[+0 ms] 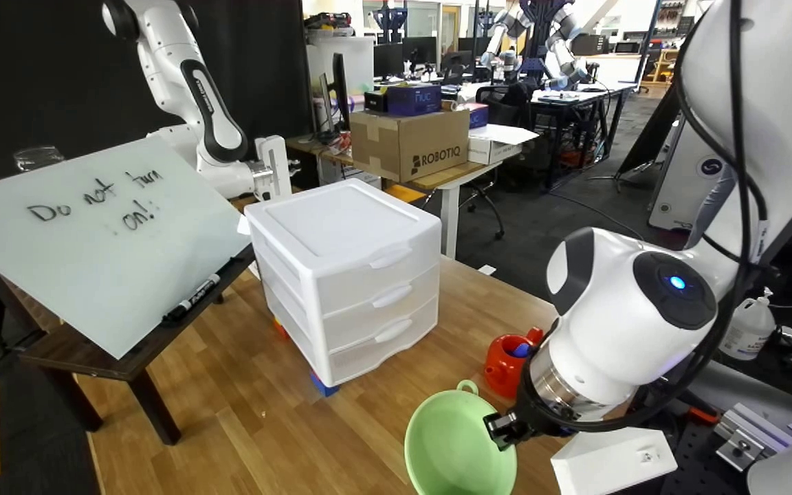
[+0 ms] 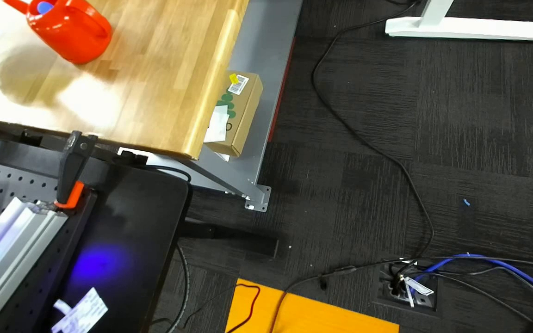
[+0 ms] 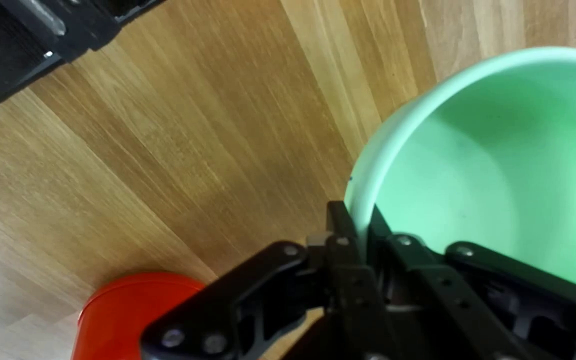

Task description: Put the blue object in the orange tea pot and move the light-green bowl to the right

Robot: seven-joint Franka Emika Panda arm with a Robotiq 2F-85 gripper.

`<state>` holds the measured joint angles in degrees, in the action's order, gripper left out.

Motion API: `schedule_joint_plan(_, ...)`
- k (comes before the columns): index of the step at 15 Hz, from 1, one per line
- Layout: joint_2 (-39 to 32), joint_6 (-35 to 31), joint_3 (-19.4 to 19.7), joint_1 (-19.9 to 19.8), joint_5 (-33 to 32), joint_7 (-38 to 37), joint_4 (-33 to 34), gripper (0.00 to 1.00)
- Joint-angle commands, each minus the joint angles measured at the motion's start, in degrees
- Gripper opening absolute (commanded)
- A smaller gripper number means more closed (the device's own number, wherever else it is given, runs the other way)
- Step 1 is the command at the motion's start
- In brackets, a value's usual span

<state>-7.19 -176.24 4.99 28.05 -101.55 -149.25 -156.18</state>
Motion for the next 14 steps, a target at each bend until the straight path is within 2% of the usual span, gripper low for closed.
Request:
schedule_joint_plan(1, -2.06, -3.55, 0.36, -1.94, -0.98, 0.0, 1.79, 0.02)
schedule_joint_plan(5, -2.54, -5.08, 0.24, -3.39, -1.13, 0.04, 2.57, 0.09)
schedule_joint_plan(7, -2.75, -5.57, 0.1, -3.93, -1.2, 0.05, 2.94, 0.24)
schedule_joint_plan(8, -2.81, -5.88, 0.04, -4.13, -1.26, 0.06, 3.12, 0.37)
schedule_joint_plan(11, -2.79, -6.82, -0.08, -4.65, -1.34, 0.09, 3.54, 0.64)
schedule_joint_plan(14, -2.76, -7.23, -0.15, -4.82, -1.34, 0.09, 3.8, 0.84)
